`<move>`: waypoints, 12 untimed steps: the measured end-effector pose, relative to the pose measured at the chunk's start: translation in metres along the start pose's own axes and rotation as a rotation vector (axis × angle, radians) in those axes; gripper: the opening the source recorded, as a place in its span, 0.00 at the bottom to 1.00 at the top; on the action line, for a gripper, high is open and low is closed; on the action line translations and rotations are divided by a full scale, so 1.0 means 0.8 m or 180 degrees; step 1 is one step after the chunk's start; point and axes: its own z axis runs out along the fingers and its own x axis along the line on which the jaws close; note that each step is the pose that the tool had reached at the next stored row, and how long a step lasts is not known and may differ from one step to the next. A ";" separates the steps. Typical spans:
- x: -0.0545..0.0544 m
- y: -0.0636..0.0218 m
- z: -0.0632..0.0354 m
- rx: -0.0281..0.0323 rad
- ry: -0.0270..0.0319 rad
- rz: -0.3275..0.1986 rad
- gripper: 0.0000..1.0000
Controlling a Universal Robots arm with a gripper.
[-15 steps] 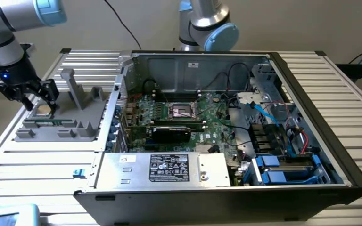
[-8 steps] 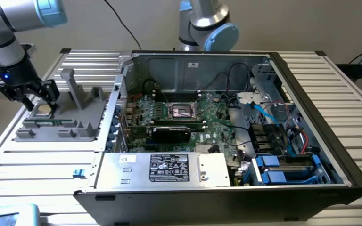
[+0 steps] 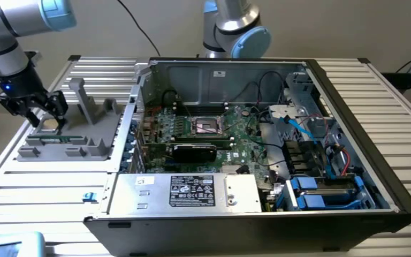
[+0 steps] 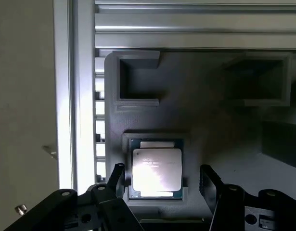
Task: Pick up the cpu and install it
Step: 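Pick up the cpu and move it towards the insertion slot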
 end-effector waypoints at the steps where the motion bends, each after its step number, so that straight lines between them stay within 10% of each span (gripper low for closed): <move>1: 0.000 0.000 0.000 0.0000 0.0000 0.0000 0.74; 12: 0.000 0.000 0.005 -0.0029 0.0052 0.0001 0.74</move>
